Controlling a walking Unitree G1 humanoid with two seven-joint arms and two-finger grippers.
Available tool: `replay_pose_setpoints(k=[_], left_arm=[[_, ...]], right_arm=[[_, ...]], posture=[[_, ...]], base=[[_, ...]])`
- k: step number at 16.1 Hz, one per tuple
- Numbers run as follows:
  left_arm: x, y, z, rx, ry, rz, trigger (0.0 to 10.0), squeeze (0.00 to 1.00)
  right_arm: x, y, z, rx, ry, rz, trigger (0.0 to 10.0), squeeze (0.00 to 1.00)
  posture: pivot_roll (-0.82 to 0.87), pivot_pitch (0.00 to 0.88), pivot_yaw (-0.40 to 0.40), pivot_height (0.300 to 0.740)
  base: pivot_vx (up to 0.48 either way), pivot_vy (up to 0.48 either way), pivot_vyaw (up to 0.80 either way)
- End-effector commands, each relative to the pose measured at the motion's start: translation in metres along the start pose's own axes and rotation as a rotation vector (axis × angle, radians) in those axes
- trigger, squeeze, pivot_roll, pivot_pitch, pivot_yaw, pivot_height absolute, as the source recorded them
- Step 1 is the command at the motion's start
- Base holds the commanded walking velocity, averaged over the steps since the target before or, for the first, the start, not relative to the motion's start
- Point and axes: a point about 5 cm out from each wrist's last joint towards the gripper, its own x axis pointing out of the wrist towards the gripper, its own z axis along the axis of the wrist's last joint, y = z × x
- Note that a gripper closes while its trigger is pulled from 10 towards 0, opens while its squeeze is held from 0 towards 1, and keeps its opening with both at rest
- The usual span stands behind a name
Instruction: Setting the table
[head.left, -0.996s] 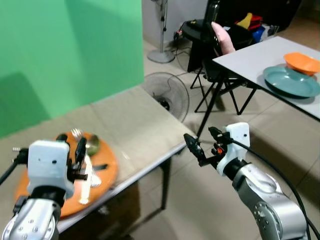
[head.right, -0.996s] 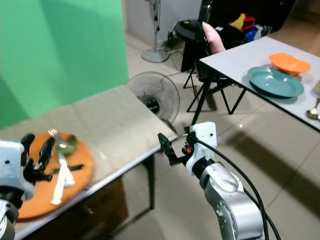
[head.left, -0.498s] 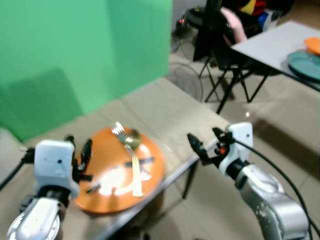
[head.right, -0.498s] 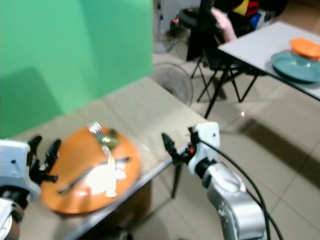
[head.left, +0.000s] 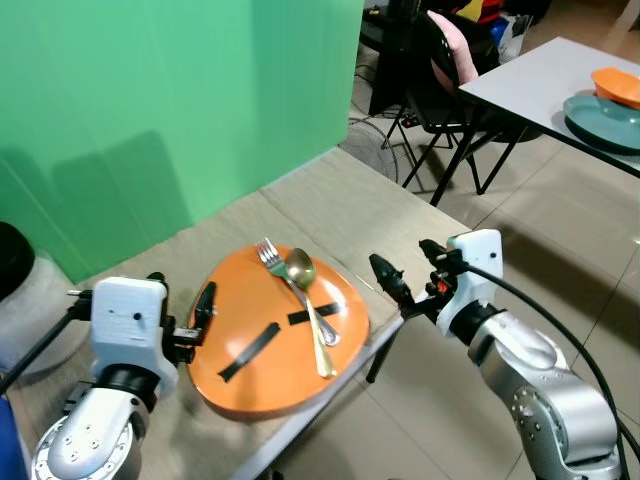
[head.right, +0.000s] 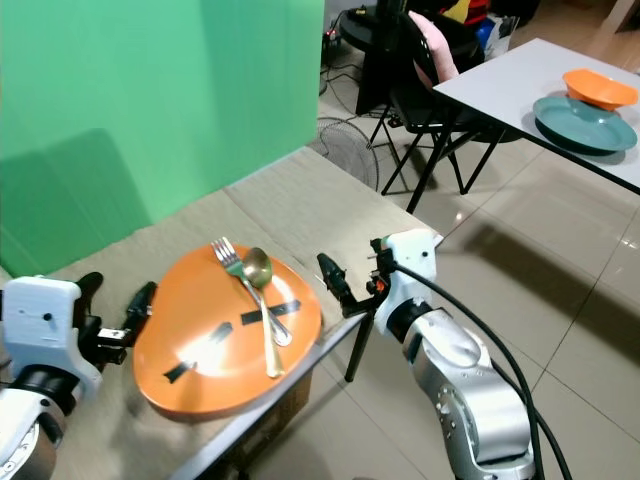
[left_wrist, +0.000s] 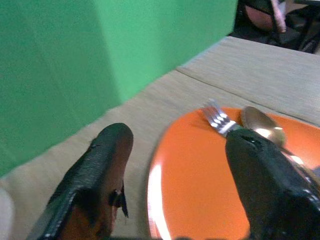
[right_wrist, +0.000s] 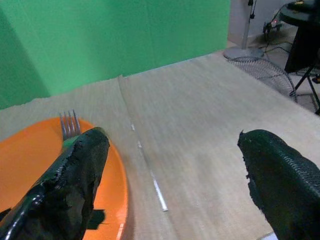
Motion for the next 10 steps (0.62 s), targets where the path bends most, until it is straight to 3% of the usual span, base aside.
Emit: replay_pose_setpoints(k=[1, 5, 8, 9, 10], left_arm=[[0.0009, -0.0025, -0.0012, 0.000, 0.015, -0.014, 10.0, 1.00], [0.0037, 0.0000, 0.0014, 0.026, -0.003, 0.048, 10.0, 1.00], [0.0073, 0.0022, 0.0054, 0.025, -0.024, 0.089, 10.0, 1.00], [0.0078, 0.0019, 0.0055, 0.022, -0.024, 0.088, 10.0, 1.00], [0.0077, 0.0011, 0.0052, 0.010, -0.027, 0.086, 10.0, 0.99]], right_arm=[[0.0008, -0.0032, 0.0026, 0.009, 0.000, 0.011, 10.0, 1.00], [0.0004, -0.0034, 0.0017, 0.002, 0.009, 0.016, 10.0, 1.00], [0.0002, -0.0034, 0.0004, -0.003, 0.019, 0.010, 10.0, 1.00], [0.0002, -0.0038, 0.0005, -0.007, 0.021, 0.009, 10.0, 0.00], [0.0000, -0.0044, 0.0003, -0.010, 0.024, 0.008, 10.0, 0.00]], posture=[[0.06, 0.056, -0.030, 0.740], [0.06, 0.055, -0.029, 0.740], [0.05, 0.057, -0.030, 0.740], [0.05, 0.056, -0.030, 0.740], [0.05, 0.055, -0.031, 0.740]], base=[[0.000, 0.000, 0.00], [0.000, 0.000, 0.00], [0.000, -0.480, 0.00], [0.000, -0.480, 0.00], [0.000, -0.454, 0.00]])
